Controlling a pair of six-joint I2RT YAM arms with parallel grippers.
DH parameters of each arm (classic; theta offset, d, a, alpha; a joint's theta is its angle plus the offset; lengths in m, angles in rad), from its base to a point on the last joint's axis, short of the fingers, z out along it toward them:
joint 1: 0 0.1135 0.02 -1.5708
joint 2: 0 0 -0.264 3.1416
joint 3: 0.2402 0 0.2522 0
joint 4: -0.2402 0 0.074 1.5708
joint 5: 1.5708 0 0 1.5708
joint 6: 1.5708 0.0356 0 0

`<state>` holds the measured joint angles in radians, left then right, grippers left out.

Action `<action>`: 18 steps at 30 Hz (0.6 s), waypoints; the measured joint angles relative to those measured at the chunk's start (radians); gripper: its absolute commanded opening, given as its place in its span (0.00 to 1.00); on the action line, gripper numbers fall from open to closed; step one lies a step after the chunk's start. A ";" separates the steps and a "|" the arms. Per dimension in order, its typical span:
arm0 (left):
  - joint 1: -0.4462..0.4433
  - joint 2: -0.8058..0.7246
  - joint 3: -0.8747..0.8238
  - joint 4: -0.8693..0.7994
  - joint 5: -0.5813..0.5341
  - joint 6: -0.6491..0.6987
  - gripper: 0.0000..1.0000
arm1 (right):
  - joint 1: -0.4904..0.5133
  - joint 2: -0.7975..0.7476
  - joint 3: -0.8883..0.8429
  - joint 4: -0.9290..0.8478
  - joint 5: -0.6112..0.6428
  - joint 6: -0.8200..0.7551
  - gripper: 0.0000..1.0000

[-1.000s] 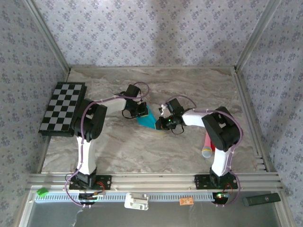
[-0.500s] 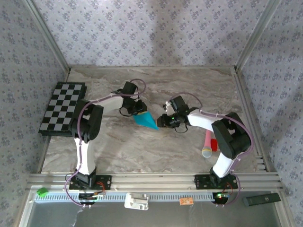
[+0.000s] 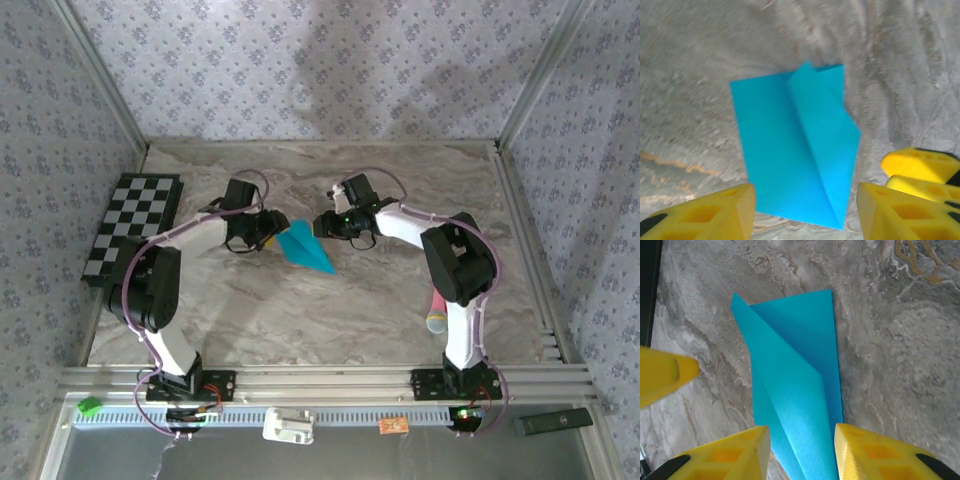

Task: Fold a paper plane with a square sheet of paper (pick it up from the middle)
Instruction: Fourth fold the wing at the center of the table.

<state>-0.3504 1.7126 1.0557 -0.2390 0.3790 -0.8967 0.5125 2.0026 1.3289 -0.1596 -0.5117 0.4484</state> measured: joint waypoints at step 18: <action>0.010 -0.013 -0.074 0.102 0.055 -0.092 0.55 | 0.000 0.100 0.064 -0.016 -0.140 -0.031 0.24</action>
<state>-0.3401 1.6997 0.9813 -0.1368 0.4339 -0.9890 0.5125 2.1029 1.3926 -0.1761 -0.6518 0.4179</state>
